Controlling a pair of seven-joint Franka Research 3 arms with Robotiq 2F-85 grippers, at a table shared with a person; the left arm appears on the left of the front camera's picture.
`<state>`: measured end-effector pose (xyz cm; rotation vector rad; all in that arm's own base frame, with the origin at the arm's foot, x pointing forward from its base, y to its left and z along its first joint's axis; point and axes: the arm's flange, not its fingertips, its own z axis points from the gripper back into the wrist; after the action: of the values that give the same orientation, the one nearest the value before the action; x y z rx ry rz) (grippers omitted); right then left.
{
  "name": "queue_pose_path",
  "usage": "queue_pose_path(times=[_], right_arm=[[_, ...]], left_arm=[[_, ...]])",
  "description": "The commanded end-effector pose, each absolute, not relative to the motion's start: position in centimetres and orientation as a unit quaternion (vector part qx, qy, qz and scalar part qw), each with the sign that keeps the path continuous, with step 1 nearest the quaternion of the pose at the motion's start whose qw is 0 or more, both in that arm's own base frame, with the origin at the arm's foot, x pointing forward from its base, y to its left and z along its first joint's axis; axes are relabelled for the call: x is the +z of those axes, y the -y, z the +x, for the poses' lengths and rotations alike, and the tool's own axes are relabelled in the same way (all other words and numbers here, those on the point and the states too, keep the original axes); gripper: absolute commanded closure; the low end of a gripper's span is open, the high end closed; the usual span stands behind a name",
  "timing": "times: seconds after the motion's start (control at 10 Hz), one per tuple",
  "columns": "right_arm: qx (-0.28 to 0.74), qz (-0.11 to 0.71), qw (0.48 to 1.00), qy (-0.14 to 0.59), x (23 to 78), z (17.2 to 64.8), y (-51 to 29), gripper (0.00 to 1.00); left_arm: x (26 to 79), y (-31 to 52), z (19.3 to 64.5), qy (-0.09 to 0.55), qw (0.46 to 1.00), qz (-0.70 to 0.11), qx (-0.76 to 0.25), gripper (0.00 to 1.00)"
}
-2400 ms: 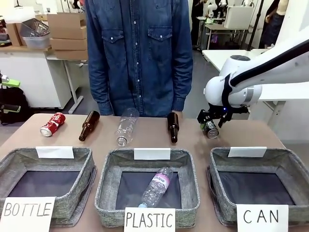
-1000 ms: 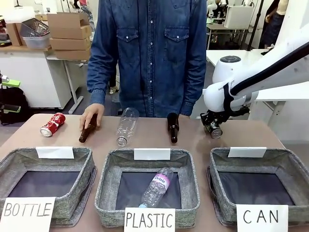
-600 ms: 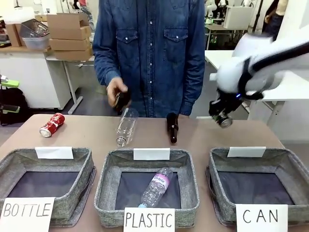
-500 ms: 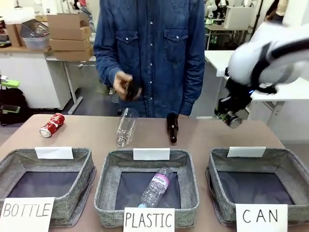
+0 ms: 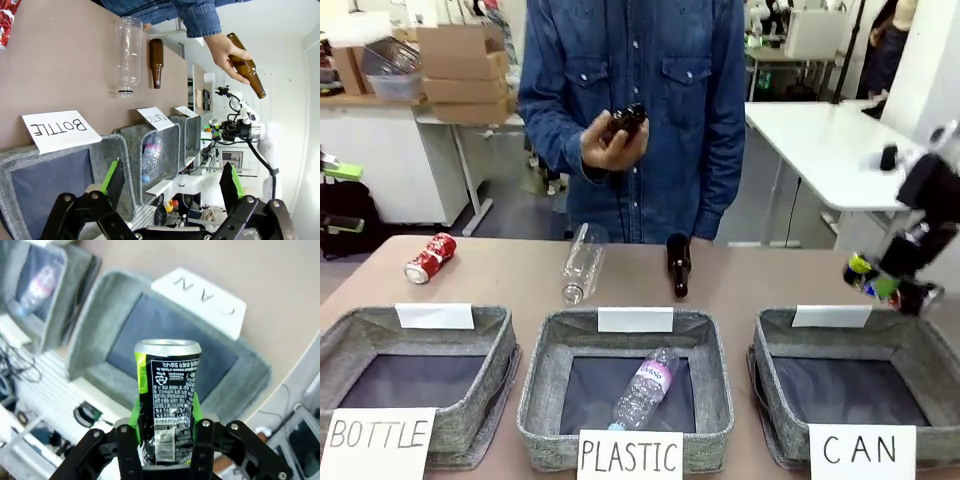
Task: Sort the can waste into the basket.
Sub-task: Pick up the can waste from the table and place it in the right Fabric basket.
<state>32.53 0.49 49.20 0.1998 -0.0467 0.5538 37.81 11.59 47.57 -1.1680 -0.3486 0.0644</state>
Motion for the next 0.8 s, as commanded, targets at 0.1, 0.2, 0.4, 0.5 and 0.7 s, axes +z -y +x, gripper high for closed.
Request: queue_pose_path(times=[0.1,0.2,0.4,0.5,0.7], right_arm=[[0.284,0.089,0.954,0.029,48.26,32.12,-0.14,1.0],[0.287,0.09,0.953,0.03,48.38,32.37,0.0,1.0],[0.282,0.09,0.955,0.035,48.43,32.52,0.26,1.0],[0.282,0.091,0.955,0.035,48.35,32.52,0.35,1.0],[0.282,0.097,0.954,0.037,48.11,32.51,0.52,0.12]], left_arm=[[47.62,-11.47,37.76,0.172,0.813,-0.556,0.023,0.0],[47.62,-11.47,37.76,0.172,0.813,-0.556,0.023,0.0],[47.62,-11.47,37.76,0.172,0.813,-0.556,0.023,0.0],[47.62,-11.47,37.76,0.172,0.813,-0.556,0.023,0.0],[47.62,-11.47,37.76,0.172,0.813,-0.556,0.023,0.0]])
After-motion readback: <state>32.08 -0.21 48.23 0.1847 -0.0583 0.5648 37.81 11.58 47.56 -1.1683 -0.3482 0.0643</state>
